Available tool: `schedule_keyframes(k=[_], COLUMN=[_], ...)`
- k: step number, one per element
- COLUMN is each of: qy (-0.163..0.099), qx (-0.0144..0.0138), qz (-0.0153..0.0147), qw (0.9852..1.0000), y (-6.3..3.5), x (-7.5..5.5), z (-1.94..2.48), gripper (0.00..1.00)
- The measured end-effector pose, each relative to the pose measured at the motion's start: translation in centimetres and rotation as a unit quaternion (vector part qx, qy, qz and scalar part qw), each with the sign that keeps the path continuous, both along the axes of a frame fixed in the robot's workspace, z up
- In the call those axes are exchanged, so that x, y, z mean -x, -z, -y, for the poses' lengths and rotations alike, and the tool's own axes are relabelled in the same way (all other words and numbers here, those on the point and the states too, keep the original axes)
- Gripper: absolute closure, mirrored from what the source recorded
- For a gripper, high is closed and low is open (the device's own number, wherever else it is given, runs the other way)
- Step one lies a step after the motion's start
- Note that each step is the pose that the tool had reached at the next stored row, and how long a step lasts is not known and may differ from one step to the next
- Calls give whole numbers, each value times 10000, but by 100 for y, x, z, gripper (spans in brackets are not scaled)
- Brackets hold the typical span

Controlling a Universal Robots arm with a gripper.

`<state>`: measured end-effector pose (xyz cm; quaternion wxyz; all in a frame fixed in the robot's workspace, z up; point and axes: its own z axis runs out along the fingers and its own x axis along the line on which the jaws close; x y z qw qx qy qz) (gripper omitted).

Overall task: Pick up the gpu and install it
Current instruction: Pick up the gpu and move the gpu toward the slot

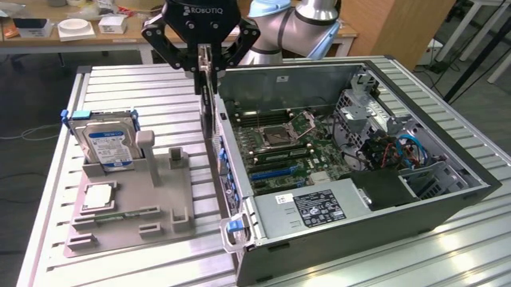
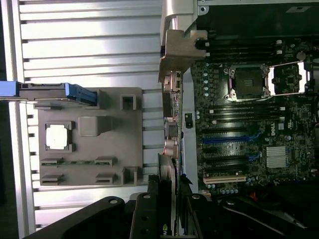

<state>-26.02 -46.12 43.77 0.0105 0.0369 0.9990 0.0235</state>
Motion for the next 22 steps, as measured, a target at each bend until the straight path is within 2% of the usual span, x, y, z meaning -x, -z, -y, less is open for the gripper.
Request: schedule_keyframes(k=[14, 22], qy=[-12, -172], qx=[-14, -53], qz=[0, 0], qw=[10000, 9998], y=[0, 0], x=[-136, -217], z=[0, 0], gripper=[74, 74])
